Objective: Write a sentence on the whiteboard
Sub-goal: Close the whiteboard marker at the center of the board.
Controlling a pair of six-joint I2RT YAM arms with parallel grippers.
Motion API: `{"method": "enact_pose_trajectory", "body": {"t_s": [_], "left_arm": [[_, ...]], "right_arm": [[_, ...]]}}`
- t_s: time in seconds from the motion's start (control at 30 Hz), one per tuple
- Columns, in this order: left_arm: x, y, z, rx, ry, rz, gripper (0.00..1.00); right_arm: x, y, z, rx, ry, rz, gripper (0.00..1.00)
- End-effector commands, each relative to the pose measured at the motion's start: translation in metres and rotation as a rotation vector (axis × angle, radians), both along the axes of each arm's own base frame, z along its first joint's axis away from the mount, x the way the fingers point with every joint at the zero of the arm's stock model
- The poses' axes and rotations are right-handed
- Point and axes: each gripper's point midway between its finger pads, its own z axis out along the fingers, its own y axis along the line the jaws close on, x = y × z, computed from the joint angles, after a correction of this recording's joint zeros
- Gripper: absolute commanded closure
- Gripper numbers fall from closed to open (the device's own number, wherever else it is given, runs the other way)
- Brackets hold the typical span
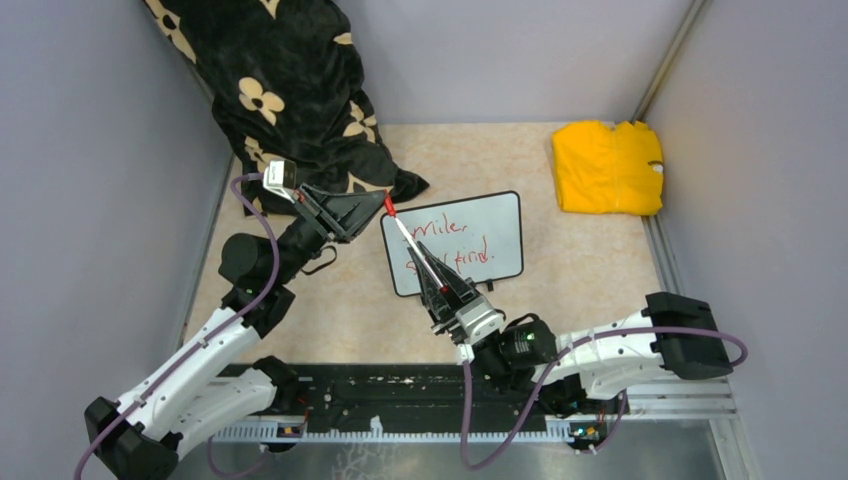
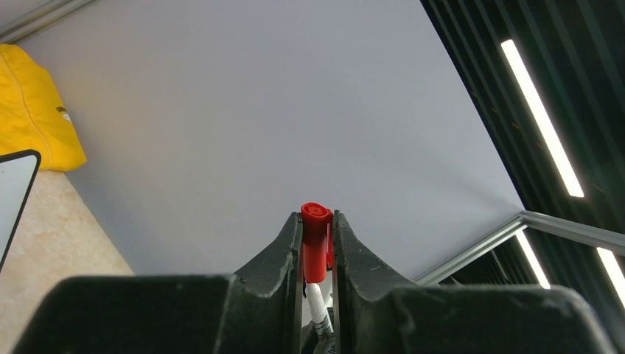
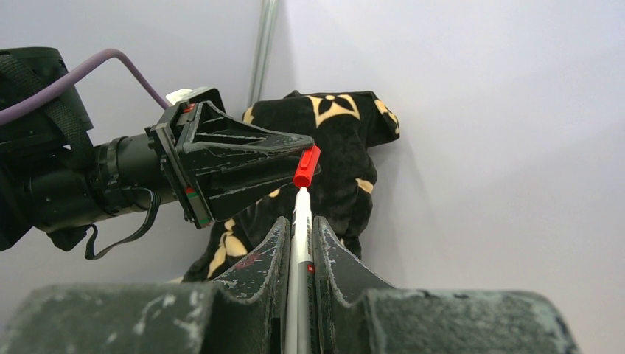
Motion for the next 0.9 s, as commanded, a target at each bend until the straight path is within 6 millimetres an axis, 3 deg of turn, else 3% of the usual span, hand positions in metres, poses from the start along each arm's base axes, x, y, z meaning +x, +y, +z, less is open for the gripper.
{"method": "enact_pose_trajectory", "body": {"t_s": [0.0, 0.87], "left_arm": [[-0.0084, 0.0010, 0.0075, -0.022, -0.029, -0.017, 1.00], [-0.0119, -0.0066, -0.0016, -0.001, -0.015, -0.043, 1.00]], "right_arm": [[-0.0006, -0.0151, 0.0245, 0.130, 0.009, -0.003, 1.00], [0.0010, -0.0169, 0.0257, 0.139, 0.005, -0.025, 1.00]]}}
